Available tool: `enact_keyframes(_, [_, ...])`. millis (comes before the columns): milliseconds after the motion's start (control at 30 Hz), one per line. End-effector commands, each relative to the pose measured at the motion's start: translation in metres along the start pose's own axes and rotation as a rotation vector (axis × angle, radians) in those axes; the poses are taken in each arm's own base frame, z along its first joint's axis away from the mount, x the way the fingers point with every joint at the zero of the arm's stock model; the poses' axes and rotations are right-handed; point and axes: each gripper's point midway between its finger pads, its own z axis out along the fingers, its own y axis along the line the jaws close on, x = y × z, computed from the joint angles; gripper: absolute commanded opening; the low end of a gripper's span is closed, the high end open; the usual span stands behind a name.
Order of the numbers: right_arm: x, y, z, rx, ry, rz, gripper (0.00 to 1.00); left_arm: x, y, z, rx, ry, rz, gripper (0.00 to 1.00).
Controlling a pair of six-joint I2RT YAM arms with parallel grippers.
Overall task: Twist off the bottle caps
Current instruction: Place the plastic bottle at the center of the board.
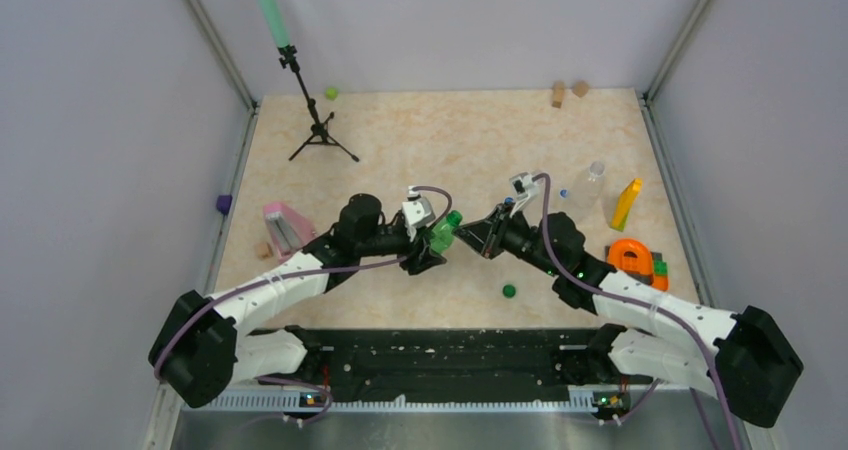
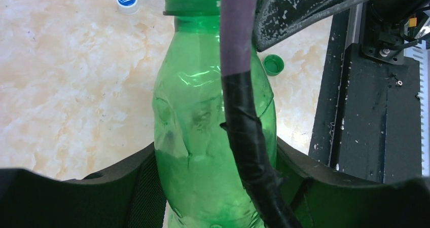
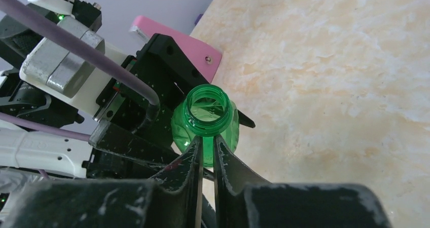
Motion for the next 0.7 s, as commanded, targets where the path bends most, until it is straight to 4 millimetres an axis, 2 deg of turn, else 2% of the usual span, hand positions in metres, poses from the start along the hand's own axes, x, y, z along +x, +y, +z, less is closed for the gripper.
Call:
enact_keyframes(0, [-0.03, 0.017, 0.008, -0.042, -0.069, -0.046, 0.06, -0.02, -0.004, -0.003, -0.003, -0.064, 0.061, 0.02])
enact_keyframes(33, [-0.031, 0.017, 0.008, -0.04, -0.071, -0.056, 0.0, -0.02, -0.004, -0.003, -0.003, -0.06, 0.06, 0.02])
enact_keyframes(100, [-0.033, 0.019, 0.007, -0.044, -0.073, -0.061, 0.0, -0.018, -0.005, -0.003, 0.007, -0.053, 0.063, 0.01])
enact_keyframes(133, [-0.034, 0.021, 0.007, -0.051, -0.076, -0.063, 0.04, -0.018, -0.005, -0.003, 0.008, -0.051, 0.063, 0.01])
enact_keyframes(267, [-0.038, 0.026, 0.004, -0.075, -0.101, -0.052, 0.48, -0.019, -0.006, -0.003, 0.013, -0.052, 0.065, 0.01])
enact_keyframes(333, [-0.041, 0.025, 0.003, -0.066, -0.116, -0.049, 0.55, -0.019, -0.008, -0.003, 0.022, -0.051, 0.067, 0.02])
enact_keyframes(567, [-0.042, 0.024, 0.008, -0.064, -0.121, -0.045, 0.55, -0.02, -0.012, -0.004, 0.046, -0.051, 0.066, 0.02])
enact_keyframes(667, [-0.04, 0.026, 0.012, -0.083, -0.108, -0.047, 0.41, -0.023, -0.013, -0.005, 0.045, -0.062, 0.069, 0.02])
